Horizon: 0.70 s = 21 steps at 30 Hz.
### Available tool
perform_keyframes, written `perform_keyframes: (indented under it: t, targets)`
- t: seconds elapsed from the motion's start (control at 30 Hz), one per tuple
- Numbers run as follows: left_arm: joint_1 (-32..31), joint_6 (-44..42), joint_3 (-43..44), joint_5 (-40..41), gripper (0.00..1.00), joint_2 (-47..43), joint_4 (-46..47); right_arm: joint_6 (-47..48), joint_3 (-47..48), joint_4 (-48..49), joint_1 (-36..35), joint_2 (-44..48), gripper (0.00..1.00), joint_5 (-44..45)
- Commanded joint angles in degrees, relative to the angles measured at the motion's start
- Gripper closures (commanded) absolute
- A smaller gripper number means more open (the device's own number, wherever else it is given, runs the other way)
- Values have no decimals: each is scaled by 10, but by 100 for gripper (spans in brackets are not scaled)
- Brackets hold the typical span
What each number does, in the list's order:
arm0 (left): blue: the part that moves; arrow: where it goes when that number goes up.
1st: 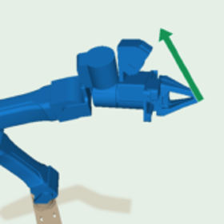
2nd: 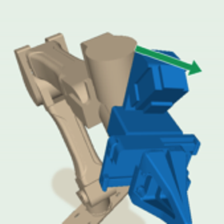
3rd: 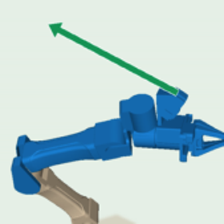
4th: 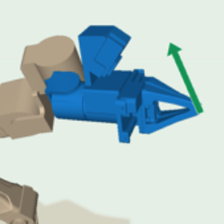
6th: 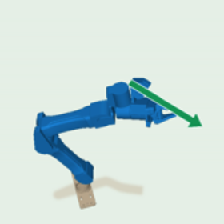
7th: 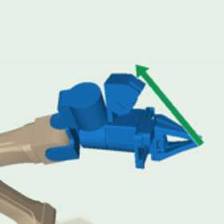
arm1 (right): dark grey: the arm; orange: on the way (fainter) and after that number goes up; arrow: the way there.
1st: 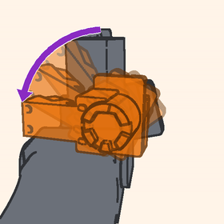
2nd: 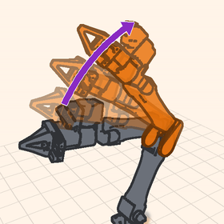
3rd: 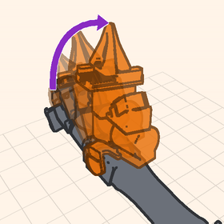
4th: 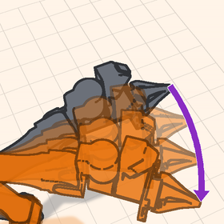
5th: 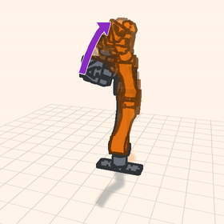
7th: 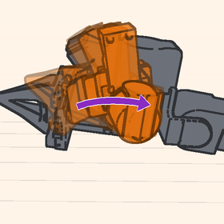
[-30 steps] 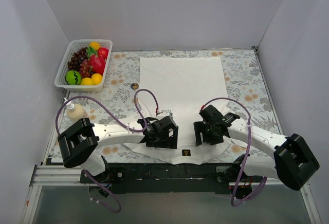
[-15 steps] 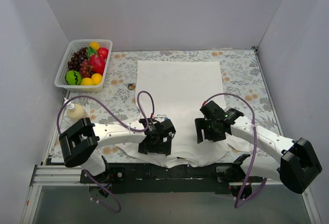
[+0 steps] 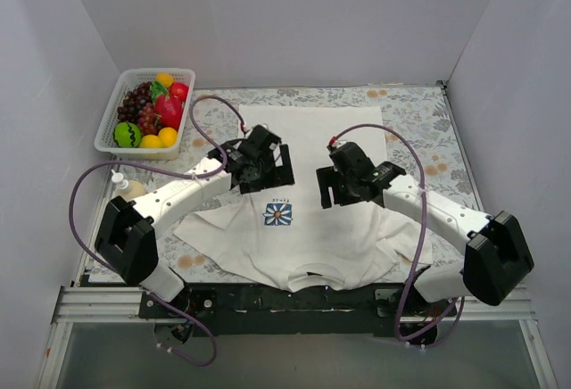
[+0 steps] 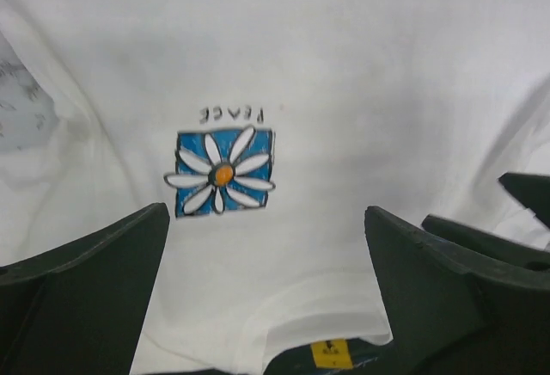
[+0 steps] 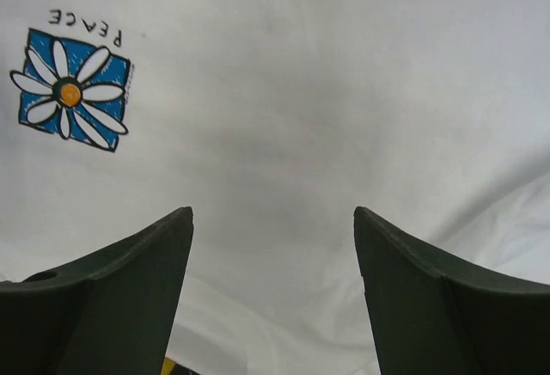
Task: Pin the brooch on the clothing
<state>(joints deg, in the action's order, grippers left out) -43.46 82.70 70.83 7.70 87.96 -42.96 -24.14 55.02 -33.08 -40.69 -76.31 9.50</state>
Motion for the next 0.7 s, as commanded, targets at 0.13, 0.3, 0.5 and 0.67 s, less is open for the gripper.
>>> perform_keyframes:
  t: [0.13,0.3,0.5,0.67]
  targets:
    - [190,-56,41,-73,8,30,95,89,104,184,-2,-102,19,-82]
    - [282,-56,24,-116,14,44,142,108,193,226,-1,-196,19,-143]
    - [341,-78,40,-85,19,110,144,102,280,282,0,-302,18,-208]
    - [346,-84,76,-60,28,176,145,93,419,275,5,-424,34,-267]
